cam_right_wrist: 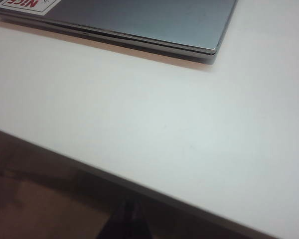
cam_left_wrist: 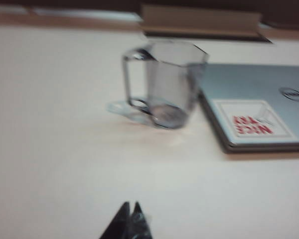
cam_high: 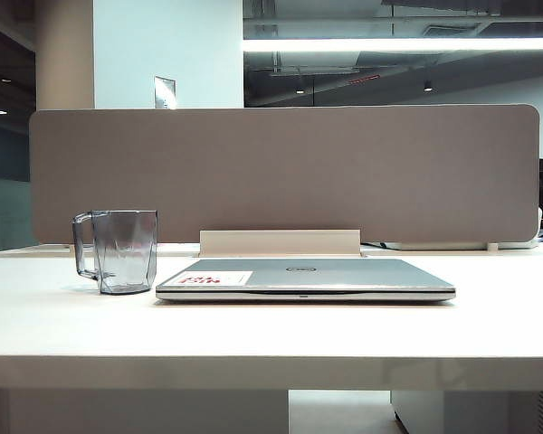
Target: Pick up the water cup and place it on the left side of the laptop.
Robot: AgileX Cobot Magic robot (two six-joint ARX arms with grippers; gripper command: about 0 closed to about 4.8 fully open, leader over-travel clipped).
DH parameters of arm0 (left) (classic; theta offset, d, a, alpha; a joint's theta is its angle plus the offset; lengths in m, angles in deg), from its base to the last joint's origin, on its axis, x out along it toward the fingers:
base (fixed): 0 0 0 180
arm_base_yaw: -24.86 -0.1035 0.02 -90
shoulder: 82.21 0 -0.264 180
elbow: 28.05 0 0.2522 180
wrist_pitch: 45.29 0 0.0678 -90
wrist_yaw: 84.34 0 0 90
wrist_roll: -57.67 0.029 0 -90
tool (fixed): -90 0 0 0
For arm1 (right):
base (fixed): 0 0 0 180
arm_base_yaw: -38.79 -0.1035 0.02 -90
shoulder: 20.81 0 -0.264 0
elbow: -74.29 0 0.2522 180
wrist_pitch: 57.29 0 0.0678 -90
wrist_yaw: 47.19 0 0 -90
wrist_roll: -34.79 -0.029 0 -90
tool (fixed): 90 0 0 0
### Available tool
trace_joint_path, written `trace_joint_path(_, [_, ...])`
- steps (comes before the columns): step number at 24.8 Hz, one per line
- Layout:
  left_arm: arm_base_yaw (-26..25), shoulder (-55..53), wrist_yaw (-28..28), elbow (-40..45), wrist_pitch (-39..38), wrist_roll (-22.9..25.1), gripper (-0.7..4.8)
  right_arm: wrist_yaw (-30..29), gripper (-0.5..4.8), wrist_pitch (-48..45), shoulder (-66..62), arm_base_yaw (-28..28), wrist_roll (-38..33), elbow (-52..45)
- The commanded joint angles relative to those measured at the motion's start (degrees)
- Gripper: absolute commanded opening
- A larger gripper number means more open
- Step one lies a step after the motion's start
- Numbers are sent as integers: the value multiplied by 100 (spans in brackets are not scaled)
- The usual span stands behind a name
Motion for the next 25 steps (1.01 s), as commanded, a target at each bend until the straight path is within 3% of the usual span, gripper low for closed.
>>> trace_joint_path(1, [-431,719,-20,201,-85,140,-5,11,-6,-94,-11,-7,-2,24])
trace_joint_path(7, [-568,1182,-24,203,-286,317,-5,13,-6,-96,-11,-4,-2,24])
trace_joint_path(11, [-568,1869,-22,203,-804,363,-5,13,-6,-94,-13,-4,-2,24])
trace_joint_path(25, [-575,1856,-22,203,-898,365,-5,13,-6,-92,-24,-4,-2,24])
